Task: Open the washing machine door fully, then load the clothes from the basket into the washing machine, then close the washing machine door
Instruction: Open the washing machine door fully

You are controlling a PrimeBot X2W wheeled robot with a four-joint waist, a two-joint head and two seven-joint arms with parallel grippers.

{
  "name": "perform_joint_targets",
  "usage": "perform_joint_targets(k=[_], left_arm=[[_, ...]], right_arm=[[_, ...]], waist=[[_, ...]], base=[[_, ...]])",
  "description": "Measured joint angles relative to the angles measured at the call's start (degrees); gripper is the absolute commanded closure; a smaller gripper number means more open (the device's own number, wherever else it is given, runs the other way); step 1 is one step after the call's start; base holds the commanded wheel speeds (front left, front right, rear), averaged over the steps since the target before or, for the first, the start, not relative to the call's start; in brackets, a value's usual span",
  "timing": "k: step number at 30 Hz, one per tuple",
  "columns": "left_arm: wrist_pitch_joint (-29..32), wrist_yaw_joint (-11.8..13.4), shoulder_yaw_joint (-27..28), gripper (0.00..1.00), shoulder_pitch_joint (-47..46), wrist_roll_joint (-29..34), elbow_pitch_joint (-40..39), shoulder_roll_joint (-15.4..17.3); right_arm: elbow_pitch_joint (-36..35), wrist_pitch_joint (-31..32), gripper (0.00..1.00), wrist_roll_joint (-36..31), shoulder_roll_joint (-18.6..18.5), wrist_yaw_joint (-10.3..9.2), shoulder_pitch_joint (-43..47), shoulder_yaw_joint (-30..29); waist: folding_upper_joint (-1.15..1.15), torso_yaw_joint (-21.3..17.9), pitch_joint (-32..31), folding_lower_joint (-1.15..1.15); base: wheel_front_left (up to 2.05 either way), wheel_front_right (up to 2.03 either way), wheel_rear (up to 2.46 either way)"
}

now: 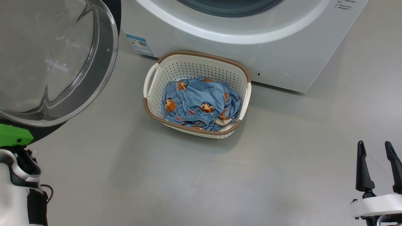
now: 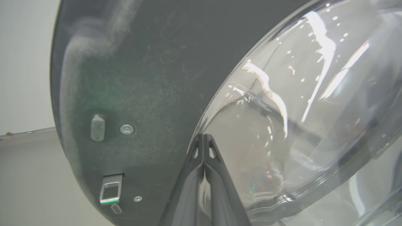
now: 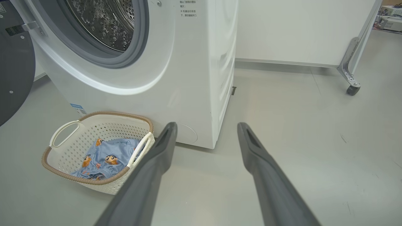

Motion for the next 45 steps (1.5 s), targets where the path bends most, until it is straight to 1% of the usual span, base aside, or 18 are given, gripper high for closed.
perform_joint_targets(k=[7, 12, 19, 25, 28, 31, 32, 33, 34, 36, 37, 38, 39, 45], left_arm=[[0.0, 0.0, 2.9, 1.00, -2.1, 1.8, 2.0, 0.3], [0.0, 0.0, 4.0, 1.00, -3.0, 2.4, 2.2, 0.2], [0.0, -0.1, 4.6, 1.00, -3.5, 3.8, 1.0, -1.9], [0.0, -2.4, 2.9, 1.00, -3.5, 4.4, -1.1, -3.8], [0.0, -3.4, 2.1, 1.00, -3.2, 5.3, -3.3, -4.3], [0.0, -5.1, 0.7, 1.00, -2.7, 5.9, -6.4, -4.4], [0.0, -5.1, 0.7, 1.00, -2.7, 5.9, -6.4, -4.4], [0.0, -5.7, 0.3, 1.00, -2.3, 6.3, -7.3, -4.4], [0.0, -6.2, -0.2, 0.72, -1.8, 6.8, -8.3, -4.4], [0.0, -7.2, -1.4, 0.38, -0.3, 7.7, -10.0, -4.4], [0.0, -7.5, -1.8, 0.20, 0.5, 8.2, -10.9, -4.5], [0.0, -7.9, -2.3, 0.11, 1.3, 8.7, -11.7, -4.5], [0.0, -8.3, -2.7, 0.00, 2.0, 8.9, -12.4, -4.5], [0.0, -10.0, -5.3, 0.00, 6.4, 9.4, -14.9, -4.5]], right_arm=[[0.1, 0.0, 0.00, 0.0, 0.0, 0.00, -0.8, 0.4], [0.4, 0.0, 0.00, 0.0, 0.0, 0.00, -0.9, 0.4], [1.5, 0.0, 0.00, 0.1, 0.3, 0.00, -1.0, 0.0], [2.6, 0.0, 0.00, 0.5, 0.6, 0.00, -1.0, 0.0], [3.1, 0.0, 0.00, 0.5, 0.8, 0.00, -1.0, 0.4], [3.6, 0.0, 0.00, 1.0, 1.0, 0.00, -1.0, 1.0], [3.6, 0.0, 0.00, 1.0, 1.0, 0.00, -1.0, 1.0], [3.7, 0.0, 0.00, 1.0, 1.1, 0.00, -0.9, 1.2], [3.9, 0.0, 0.00, 1.0, 1.1, 0.00, -0.9, 1.4], [4.1, 0.0, 0.00, 1.1, 1.2, 0.00, -0.8, 1.8], [4.2, 0.0, 0.00, 1.1, 1.2, 0.00, -0.7, 2.0], [4.3, 0.0, 0.00, 1.1, 1.3, 0.00, -0.6, 2.3], [4.4, 0.0, 0.00, 1.1, 1.3, 0.00, -0.5, 2.5], [4.6, 0.0, 0.00, 1.5, 1.5, 0.00, 0.6, 3.6]], waist=[[0.00, -0.2, 0.3, 0.00], [0.00, -0.4, 0.5, 0.00], [0.00, -0.1, -0.8, 0.00], [0.00, 0.5, -3.0, 0.00], [0.00, 0.8, -4.5, 0.00], [0.00, 1.0, -6.1, 0.00], [0.00, 1.0, -6.1, 0.00], [0.00, 1.1, -6.7, 0.00], [0.00, 1.1, -7.3, 0.00], [0.00, 1.1, -8.5, 0.00], [0.00, 1.0, -9.1, 0.00], [0.00, 0.9, -9.7, 0.00], [0.00, 0.8, -10.3, 0.00], [0.00, -1.2, -13.2, 0.00]], base=[[0.00, 0.00, 0.00], [0.00, 0.00, 0.00], [0.00, 0.00, 0.00], [0.00, 0.00, 0.00], [0.00, 0.00, 0.00], [0.00, 0.00, 0.00], [0.00, 0.00, 0.00], [0.00, 0.00, 0.00], [0.00, 0.00, 0.00], [0.00, 0.00, 0.00], [0.00, 0.00, 0.00], [0.00, 0.00, 0.00], [0.00, 0.00, 0.00], [0.00, 0.00, 0.00]])
